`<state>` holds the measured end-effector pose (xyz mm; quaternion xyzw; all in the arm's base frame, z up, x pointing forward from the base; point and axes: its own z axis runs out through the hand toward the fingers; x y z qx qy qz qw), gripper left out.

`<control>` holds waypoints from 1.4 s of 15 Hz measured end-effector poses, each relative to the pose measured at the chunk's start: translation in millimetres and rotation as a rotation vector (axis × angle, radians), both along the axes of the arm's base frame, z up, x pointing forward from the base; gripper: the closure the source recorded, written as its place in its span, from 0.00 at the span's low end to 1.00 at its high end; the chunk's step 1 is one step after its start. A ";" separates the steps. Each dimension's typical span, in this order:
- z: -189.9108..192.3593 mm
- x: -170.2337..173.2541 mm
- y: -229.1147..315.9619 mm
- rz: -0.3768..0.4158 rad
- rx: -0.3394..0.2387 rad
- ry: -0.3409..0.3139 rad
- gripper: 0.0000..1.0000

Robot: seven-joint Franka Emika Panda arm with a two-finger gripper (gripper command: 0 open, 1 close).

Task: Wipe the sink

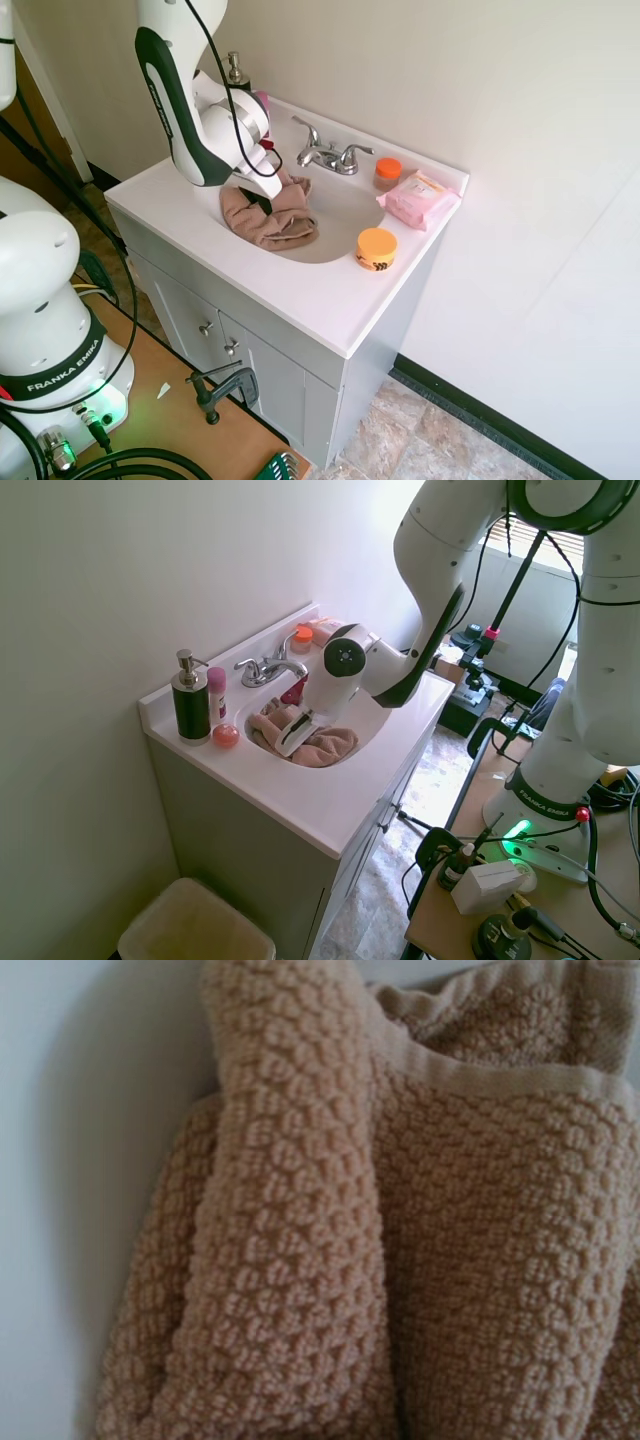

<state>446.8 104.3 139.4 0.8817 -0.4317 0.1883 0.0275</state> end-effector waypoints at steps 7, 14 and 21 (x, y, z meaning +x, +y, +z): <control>25.4 11.9 20.0 -0.057 0.145 0.108 1.00; 58.6 7.5 17.8 -0.034 0.319 0.194 1.00; 112.0 -42.8 80.0 0.229 0.265 0.183 1.00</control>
